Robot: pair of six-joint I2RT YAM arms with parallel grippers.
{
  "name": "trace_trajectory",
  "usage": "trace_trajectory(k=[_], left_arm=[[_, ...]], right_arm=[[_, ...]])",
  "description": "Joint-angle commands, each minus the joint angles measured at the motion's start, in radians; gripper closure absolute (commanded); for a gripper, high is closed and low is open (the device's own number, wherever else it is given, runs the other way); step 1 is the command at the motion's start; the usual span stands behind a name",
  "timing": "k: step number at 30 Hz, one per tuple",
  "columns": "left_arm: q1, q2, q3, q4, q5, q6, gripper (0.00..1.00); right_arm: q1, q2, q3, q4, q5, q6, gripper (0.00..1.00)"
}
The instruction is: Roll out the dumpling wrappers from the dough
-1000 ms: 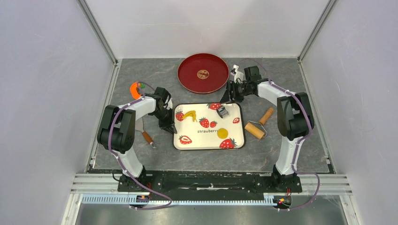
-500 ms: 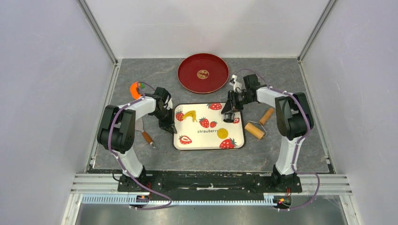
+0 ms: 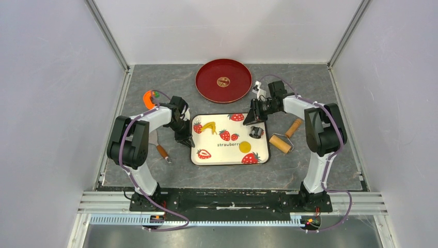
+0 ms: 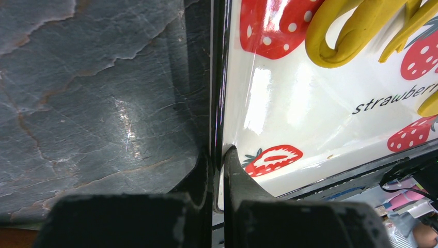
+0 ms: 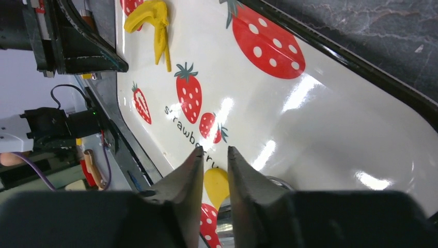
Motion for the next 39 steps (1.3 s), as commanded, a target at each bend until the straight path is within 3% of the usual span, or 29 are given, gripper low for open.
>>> trace_trajectory(k=[1,9,17,34,39], left_arm=[[-0.025,0.037,-0.034,0.005,-0.118,0.059,0.98],[-0.025,0.037,-0.035,0.003,-0.115,0.060,0.98],[-0.025,0.037,-0.033,0.005,-0.115,0.063,0.98],[-0.025,0.040,-0.030,0.005,-0.115,0.066,0.98],[-0.025,0.038,-0.032,0.003,-0.115,0.067,0.98]], right_arm=[[0.003,-0.099,0.021,-0.001,0.000,-0.010,0.70],[-0.022,-0.172,-0.025,-0.049,0.053,-0.057,0.51],[-0.030,-0.213,-0.009,-0.204,0.173,-0.171,0.44],[-0.031,-0.238,-0.078,-0.352,0.187,-0.280,0.55],[-0.030,-0.239,-0.080,-0.358,0.153,-0.282,0.64]])
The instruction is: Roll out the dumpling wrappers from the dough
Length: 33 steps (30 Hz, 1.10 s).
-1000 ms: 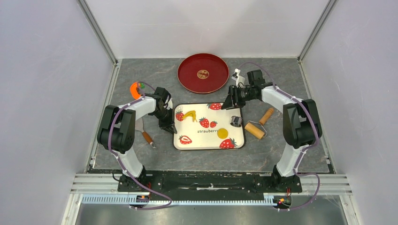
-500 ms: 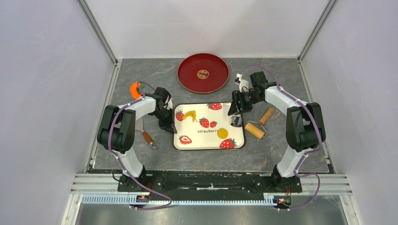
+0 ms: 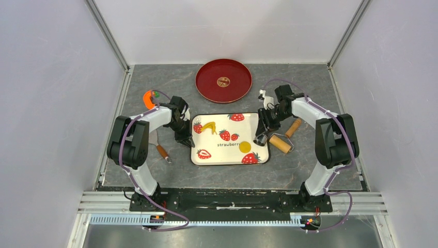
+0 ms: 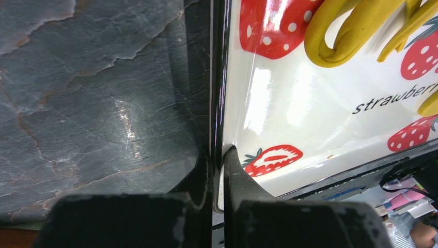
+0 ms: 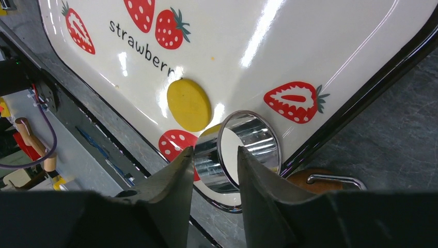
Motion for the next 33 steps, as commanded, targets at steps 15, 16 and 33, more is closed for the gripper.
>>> trace_trajectory(k=[15,16,33], left_arm=[[-0.024,0.041,-0.028,0.000,-0.113,0.070,0.98],[-0.025,0.041,-0.029,-0.001,-0.113,0.071,0.98],[-0.025,0.045,-0.023,-0.006,-0.115,0.075,0.98]], right_arm=[[-0.002,-0.017,0.036,0.030,-0.157,0.023,1.00],[-0.003,-0.017,0.045,0.037,-0.158,0.031,1.00],[-0.103,-0.083,0.166,0.255,0.266,0.163,1.00]])
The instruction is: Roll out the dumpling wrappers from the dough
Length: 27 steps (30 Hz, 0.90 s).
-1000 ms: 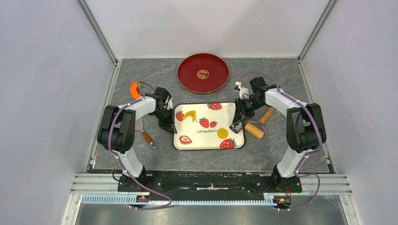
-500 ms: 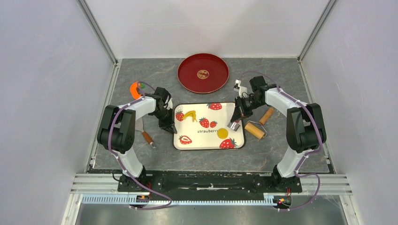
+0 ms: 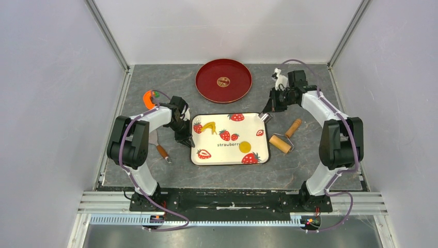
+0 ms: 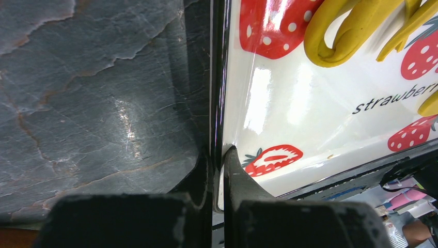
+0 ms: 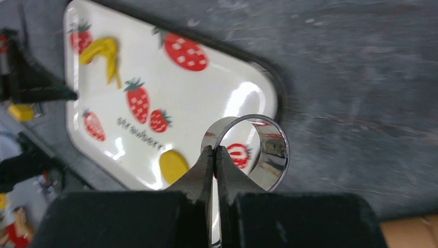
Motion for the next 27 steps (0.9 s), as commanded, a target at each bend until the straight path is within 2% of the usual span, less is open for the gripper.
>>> trace_trajectory(k=[1,7,11,17,19,20,21,24,27], left_arm=[[-0.024,0.043,-0.023,-0.006,-0.115,0.073,0.98],[-0.025,0.039,-0.025,-0.006,-0.108,0.072,0.98],[-0.025,0.036,-0.025,-0.003,-0.099,0.068,0.98],[-0.025,0.026,-0.025,0.004,-0.084,0.057,0.98],[-0.025,0.022,-0.025,0.005,-0.083,0.056,0.98],[-0.024,0.022,-0.026,0.005,-0.082,0.056,0.98],[-0.025,0.020,-0.026,0.005,-0.080,0.055,0.98],[-0.025,0.014,-0.031,0.005,-0.080,0.053,0.98],[-0.024,0.011,-0.034,0.006,-0.081,0.052,0.98]], right_arm=[[-0.014,-0.061,0.055,0.105,0.293,0.029,1.00],[-0.012,-0.064,0.035,0.176,0.571,0.009,1.00],[-0.012,-0.090,-0.086,0.314,0.649,-0.032,1.00],[-0.012,-0.061,-0.130,0.335,0.729,-0.075,1.00],[-0.009,-0.049,-0.140,0.330,0.742,-0.081,0.96],[-0.010,-0.047,-0.145,0.330,0.748,-0.081,0.94],[-0.010,-0.045,-0.148,0.325,0.755,-0.078,0.87],[-0.010,-0.044,-0.142,0.304,0.759,-0.068,0.60],[-0.010,-0.049,-0.139,0.297,0.751,-0.062,0.48]])
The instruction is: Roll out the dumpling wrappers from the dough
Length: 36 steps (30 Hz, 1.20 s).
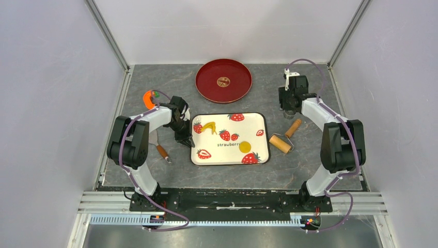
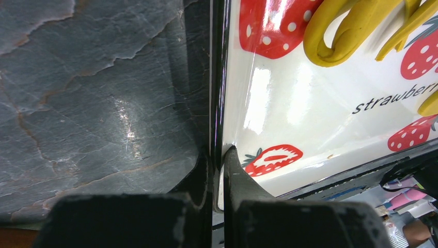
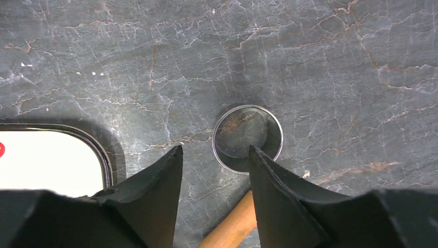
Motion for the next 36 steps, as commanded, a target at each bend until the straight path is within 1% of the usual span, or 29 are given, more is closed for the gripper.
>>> trace_trajectory(k=[1,3,5,10,15,18,22,23,25,26,28,30,32,36], left_arm=[[-0.025,0.013,-0.034,0.007,-0.082,0.053,0.98],[-0.025,0.013,-0.034,0.008,-0.080,0.053,0.98],[-0.024,0.013,-0.034,0.007,-0.081,0.052,0.98],[-0.024,0.013,-0.040,0.014,-0.081,0.049,0.98],[-0.025,0.005,-0.051,0.020,-0.075,0.041,0.98],[-0.024,-0.003,-0.060,0.020,-0.076,0.039,0.98],[-0.025,-0.014,-0.070,0.020,-0.075,0.034,0.98],[-0.025,-0.015,-0.072,0.020,-0.073,0.032,0.98],[-0.025,-0.021,-0.078,0.024,-0.067,0.029,0.98],[-0.025,-0.021,-0.080,0.025,-0.065,0.027,0.98],[-0.025,-0.022,-0.080,0.024,-0.061,0.024,0.98],[-0.025,-0.030,-0.083,0.025,-0.056,0.018,0.98],[-0.026,-0.038,-0.084,0.024,-0.051,0.013,0.98],[-0.026,-0.060,-0.091,0.024,-0.036,0.008,0.98]], right_arm=[[0.005,-0.005,0.004,0.021,0.019,-0.002,0.45],[0.006,-0.010,0.012,0.018,-0.009,-0.002,0.41],[0.010,-0.011,0.024,0.019,-0.050,0.032,0.37],[0.073,0.030,0.091,0.026,-0.148,0.064,0.38],[0.161,0.163,0.244,0.017,-0.261,0.114,0.41],[0.197,0.272,0.364,0.015,-0.350,0.174,0.48],[0.216,0.413,0.527,0.041,-0.486,0.313,0.64],[0.219,0.448,0.560,0.055,-0.506,0.346,0.68],[0.225,0.505,0.615,0.088,-0.540,0.414,0.73],[0.227,0.541,0.652,0.094,-0.557,0.438,0.77],[0.227,0.615,0.743,0.056,-0.578,0.479,0.83],[0.228,0.671,0.808,0.014,-0.569,0.489,0.86],[0.228,0.701,0.828,-0.027,-0.536,0.485,0.88],[0.222,0.742,0.855,-0.140,-0.498,0.415,0.90]])
